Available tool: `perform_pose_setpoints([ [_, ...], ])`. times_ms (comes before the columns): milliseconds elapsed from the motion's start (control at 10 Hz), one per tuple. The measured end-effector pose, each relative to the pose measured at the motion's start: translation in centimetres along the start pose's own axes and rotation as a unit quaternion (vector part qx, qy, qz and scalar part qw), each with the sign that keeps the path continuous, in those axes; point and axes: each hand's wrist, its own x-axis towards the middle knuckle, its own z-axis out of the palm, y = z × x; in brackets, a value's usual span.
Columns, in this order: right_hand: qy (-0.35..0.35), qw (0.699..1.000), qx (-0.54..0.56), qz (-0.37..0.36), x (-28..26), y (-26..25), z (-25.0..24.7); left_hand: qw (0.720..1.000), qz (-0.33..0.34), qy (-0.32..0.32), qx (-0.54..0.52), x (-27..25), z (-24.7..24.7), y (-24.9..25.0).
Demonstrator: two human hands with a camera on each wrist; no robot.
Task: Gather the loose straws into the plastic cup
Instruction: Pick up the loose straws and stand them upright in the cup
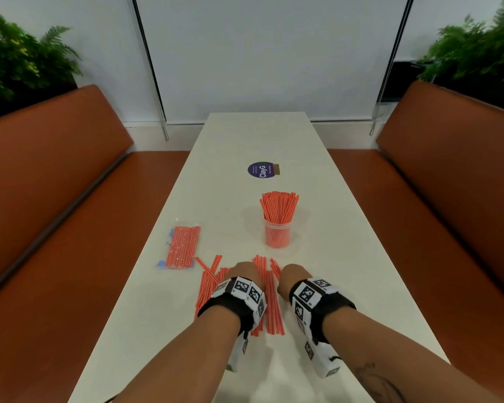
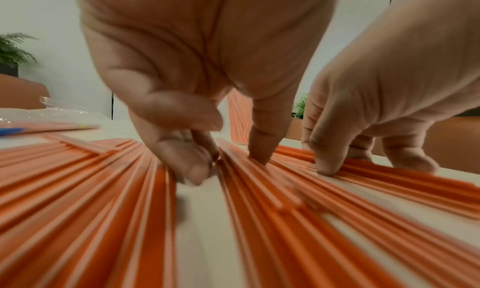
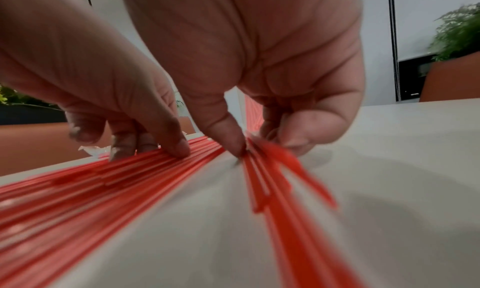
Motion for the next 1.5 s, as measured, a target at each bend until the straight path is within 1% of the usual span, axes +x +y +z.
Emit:
perform_pose_setpoints([
  [100, -0.017, 1.000, -0.010, 0.001, 0.2, -0.2, 0.0, 1.000, -0.015, 0.002, -0.005, 0.0, 0.1, 0.2],
  [200, -0.024, 0.999, -0.034, 0.004, 0.4, -0.5, 0.3, 1.000, -0.017, 0.019, -0.002, 0.1, 0.2, 0.3],
  [300, -0.012, 1.000, -0.023, -0.011, 0.3, -0.5, 0.8, 1.000, -0.018, 0.011, -0.009, 0.3, 0.3, 0.2],
  [400, -0.033, 0.999, -0.026, -0.017, -0.2, -0.5, 0.5, 1.000, -0.011, -0.006, -0.005, 0.2, 0.7, 0.4],
  [500, -0.031, 0.999, -0.031, -0.022, -0.3, -0.6, 0.5, 1.000, -0.008, -0.011, -0.005, -0.2, 1.1, 0.6],
  [600, -0.042, 0.998, -0.040, -0.019, -0.3, -0.7, 0.7, 0.999, -0.030, -0.024, -0.028, 0.0, 1.4, 0.5],
  [700, -0.060, 0.995, -0.079, -0.024, 0.0, -0.9, 0.5, 0.996, -0.046, -0.007, -0.076, 0.5, 1.1, 0.3],
  [800, -0.061, 0.995, -0.082, -0.004, 0.0, -1.2, -0.2, 0.985, -0.060, 0.023, -0.157, 0.8, 0.3, 0.4],
  [900, -0.041, 0.997, -0.068, 0.001, 0.0, -1.5, -1.0, 0.964, -0.067, 0.053, -0.252, 1.3, -1.0, 0.5],
  [1000, -0.035, 0.999, 0.003, -0.022, 0.1, -1.2, -1.9, 0.948, -0.066, 0.073, -0.304, 1.8, -1.9, 0.8],
  [1100, 0.028, 0.986, 0.166, -0.021, 0.6, -0.8, -3.0, 0.940, -0.047, 0.111, -0.319, 1.8, -3.0, 1.1],
  [1200, 0.081, 0.966, 0.241, -0.045, 1.7, 0.1, -5.0, 0.939, -0.018, 0.145, -0.311, 2.1, -3.4, 1.2],
  [1300, 0.146, 0.938, 0.308, -0.069, 2.8, 0.2, -8.0, 0.927, 0.007, 0.165, -0.337, 2.5, -3.5, 1.3],
  [1400, 0.251, 0.912, 0.318, -0.071, 4.6, 0.7, -10.5, 0.897, 0.027, 0.171, -0.406, 3.2, -3.6, 1.7],
  [1500, 0.310, 0.889, 0.328, -0.082, 6.3, 1.3, -11.6, 0.879, 0.038, 0.157, -0.448, 3.9, -3.9, 2.3],
])
